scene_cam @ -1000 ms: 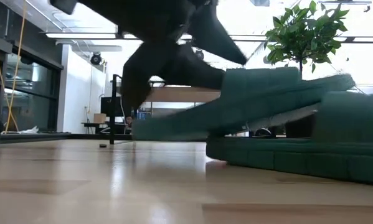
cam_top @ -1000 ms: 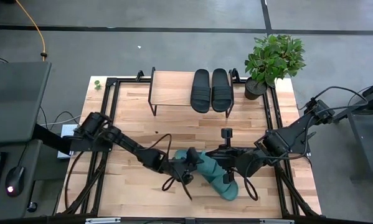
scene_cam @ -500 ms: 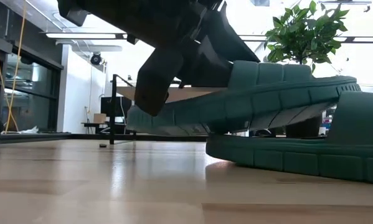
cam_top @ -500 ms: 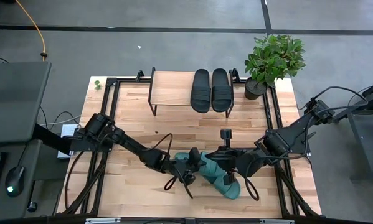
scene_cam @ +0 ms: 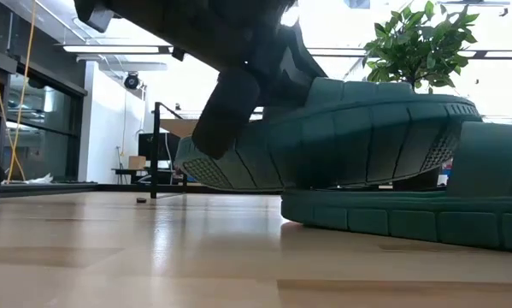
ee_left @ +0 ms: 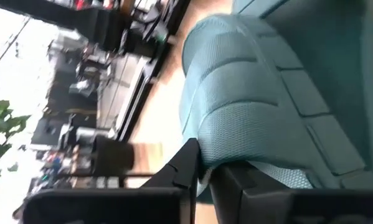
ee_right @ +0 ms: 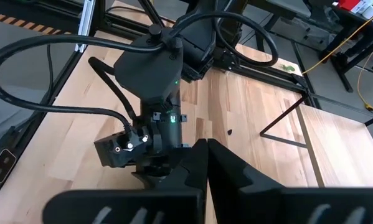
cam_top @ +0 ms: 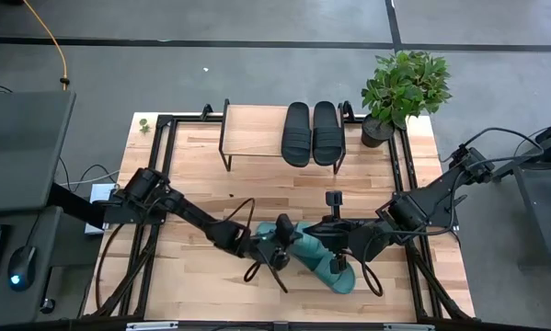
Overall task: Pick and place slides into the shelf
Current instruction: Put the left green slipper on the shelf
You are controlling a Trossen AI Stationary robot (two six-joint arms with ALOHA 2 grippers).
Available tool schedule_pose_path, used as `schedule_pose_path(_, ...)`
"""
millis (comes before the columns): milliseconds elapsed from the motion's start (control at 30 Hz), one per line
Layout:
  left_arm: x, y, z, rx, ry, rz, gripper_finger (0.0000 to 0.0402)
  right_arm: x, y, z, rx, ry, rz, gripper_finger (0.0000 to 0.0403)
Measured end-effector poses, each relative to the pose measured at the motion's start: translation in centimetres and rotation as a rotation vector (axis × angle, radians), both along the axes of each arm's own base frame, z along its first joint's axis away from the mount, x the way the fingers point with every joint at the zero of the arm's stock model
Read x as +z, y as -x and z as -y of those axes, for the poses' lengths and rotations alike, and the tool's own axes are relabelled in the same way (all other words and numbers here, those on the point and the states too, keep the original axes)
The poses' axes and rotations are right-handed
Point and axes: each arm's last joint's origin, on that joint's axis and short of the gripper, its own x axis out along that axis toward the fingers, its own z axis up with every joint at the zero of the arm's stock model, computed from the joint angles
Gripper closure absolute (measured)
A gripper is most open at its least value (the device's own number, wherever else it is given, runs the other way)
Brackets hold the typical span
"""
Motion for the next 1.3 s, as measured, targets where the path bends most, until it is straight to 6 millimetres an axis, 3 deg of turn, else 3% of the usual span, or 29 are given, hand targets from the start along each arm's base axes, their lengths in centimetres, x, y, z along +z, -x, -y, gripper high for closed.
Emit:
schedule_pose_path(100,0.1,0.1,0.1,0.047,-0.036,0.006,0.0395,0.0,0.0,0.0,-0.001,0.002,0.001,0.0402)
schedule_pose_path(733,0.7,1.6,2.0,0.303,-0.351,-0.013,0.0396,-0.1,0.3,0.7,-0.164,0.143,0.028,0.0402)
schedule_pose_path(1300,7.5,3.8,1.0,0.596,-0.365,0.136,0.0388,-0.9,1.1,1.6,-0.307,0.229,-0.014,0.0402)
